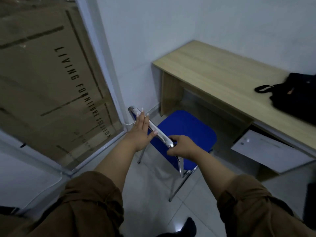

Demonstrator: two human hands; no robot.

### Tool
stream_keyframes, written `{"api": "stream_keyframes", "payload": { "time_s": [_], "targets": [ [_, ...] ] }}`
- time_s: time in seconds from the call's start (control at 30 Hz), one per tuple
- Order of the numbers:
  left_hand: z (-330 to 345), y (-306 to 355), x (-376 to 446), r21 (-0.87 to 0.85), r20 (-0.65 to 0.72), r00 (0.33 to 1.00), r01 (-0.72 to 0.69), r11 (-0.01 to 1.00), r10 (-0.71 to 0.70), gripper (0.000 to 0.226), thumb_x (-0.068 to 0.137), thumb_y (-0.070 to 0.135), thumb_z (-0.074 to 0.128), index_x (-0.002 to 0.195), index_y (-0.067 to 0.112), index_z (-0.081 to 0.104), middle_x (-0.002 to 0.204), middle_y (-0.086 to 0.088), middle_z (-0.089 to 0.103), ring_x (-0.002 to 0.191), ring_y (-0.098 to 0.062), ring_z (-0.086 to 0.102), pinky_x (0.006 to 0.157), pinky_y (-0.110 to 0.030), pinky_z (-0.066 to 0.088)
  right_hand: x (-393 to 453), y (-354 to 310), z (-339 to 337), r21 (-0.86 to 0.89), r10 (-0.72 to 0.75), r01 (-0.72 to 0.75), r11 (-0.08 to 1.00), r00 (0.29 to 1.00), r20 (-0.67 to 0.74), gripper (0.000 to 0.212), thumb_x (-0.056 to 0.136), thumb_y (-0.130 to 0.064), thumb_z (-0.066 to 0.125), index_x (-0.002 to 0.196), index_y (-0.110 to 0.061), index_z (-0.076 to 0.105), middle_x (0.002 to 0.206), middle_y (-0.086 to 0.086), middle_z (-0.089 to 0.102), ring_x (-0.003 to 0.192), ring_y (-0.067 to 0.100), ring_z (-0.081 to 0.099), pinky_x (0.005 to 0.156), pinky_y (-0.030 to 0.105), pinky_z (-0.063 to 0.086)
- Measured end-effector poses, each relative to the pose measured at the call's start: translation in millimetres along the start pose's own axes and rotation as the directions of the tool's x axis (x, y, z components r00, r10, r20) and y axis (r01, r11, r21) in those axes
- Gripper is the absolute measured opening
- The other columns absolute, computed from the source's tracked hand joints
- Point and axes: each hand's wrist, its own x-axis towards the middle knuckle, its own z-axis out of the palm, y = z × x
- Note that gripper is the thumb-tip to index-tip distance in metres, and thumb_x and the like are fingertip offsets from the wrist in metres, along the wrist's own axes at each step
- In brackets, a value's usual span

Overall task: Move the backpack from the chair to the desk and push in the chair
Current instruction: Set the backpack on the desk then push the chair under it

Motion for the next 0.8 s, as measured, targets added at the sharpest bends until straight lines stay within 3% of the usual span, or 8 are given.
{"api": "stream_keyframes", "payload": {
  "time_s": [0.2,0.33,0.47,0.57,0.67,0.73,0.8],
  "targets": [
    [8.9,51.5,66.3,-0.011,0.021,0.997,-0.068,0.998,0.068,0.080,0.097,0.051,0.032,0.152,0.017,-0.015,0.156,0.002,-0.037,0.148,-0.021,-0.024,0.123,-0.047,0.001,23.5,37.8,-69.5,0.014,0.059,-0.058,0.998,0.997,-0.055,0.050,0.072,-0.015,0.069,0.121,-0.018,0.062,0.091,0.001,0.063,0.077,0.015,0.060,0.060,0.023,0.046],
    [9.4,84.0,101.8,-0.003,0.042,0.996,-0.073,0.997,0.073,0.078,0.098,0.050,0.031,0.152,0.018,-0.016,0.155,0.001,-0.038,0.146,-0.024,-0.027,0.123,-0.045,0.000,41.7,60.4,-110.1,0.005,0.078,-0.078,0.997,0.994,-0.077,0.049,0.073,-0.015,0.068,0.121,-0.018,0.063,0.100,0.008,0.067,0.088,0.023,0.064,0.069,0.031,0.052],
    [11.8,112.2,134.2,0.019,0.061,0.995,-0.082,0.996,0.081,0.077,0.099,0.048,0.030,0.152,0.017,-0.017,0.155,0.000,-0.038,0.146,-0.027,-0.026,0.123,-0.046,0.000,57.0,79.8,-146.3,0.037,0.092,-0.090,0.995,0.993,-0.077,0.049,0.073,-0.014,0.068,0.121,-0.018,0.063,0.094,0.004,0.064,0.081,0.018,0.061,0.066,0.027,0.049],
    [12.5,130.8,156.5,0.025,0.072,0.993,-0.093,0.995,0.091,0.075,0.100,0.046,0.029,0.152,0.016,-0.016,0.156,-0.002,-0.036,0.147,-0.029,-0.024,0.123,-0.046,-0.001,66.9,96.2,-172.6,0.076,0.114,-0.108,0.991,0.990,-0.079,0.048,0.073,-0.013,0.068,0.121,-0.018,0.065,0.092,0.003,0.064,0.080,0.019,0.061,0.073,0.034,0.051],
    [14.1,147.5,174.9,0.041,0.088,0.993,-0.088,0.995,0.084,0.074,0.100,0.044,0.029,0.152,0.015,-0.015,0.157,-0.004,-0.035,0.147,-0.031,-0.023,0.122,-0.047,-0.001,73.6,106.3,-191.7,0.061,0.137,-0.131,0.989,0.986,-0.095,0.048,0.076,-0.013,0.066,0.124,-0.017,0.063,0.086,0.000,0.062,0.076,0.016,0.058,0.070,0.032,0.048],
    [14.1,154.7,183.9,0.049,0.095,0.993,-0.075,0.996,0.070,0.073,0.100,0.044,0.028,0.152,0.015,-0.015,0.157,-0.004,-0.035,0.147,-0.031,-0.023,0.122,-0.047,-0.002,75.9,103.9,-190.9,-0.046,0.111,-0.121,0.992,0.976,-0.185,0.057,0.079,-0.012,0.064,0.135,-0.016,0.053,0.098,0.002,0.064,0.083,0.017,0.059,0.073,0.031,0.049],
    [14.0,159.9,191.1,0.107,0.085,0.995,-0.064,0.992,0.055,0.072,0.100,0.045,0.025,0.152,0.016,-0.016,0.157,-0.004,-0.034,0.148,-0.030,-0.021,0.121,-0.047,-0.004,76.2,100.2,-177.0,-0.158,-0.007,-0.051,0.986,0.937,-0.349,0.073,0.081,-0.005,0.061,0.148,-0.017,0.033,0.132,0.008,0.055,0.110,0.022,0.056,0.089,0.034,0.051]
  ]
}}
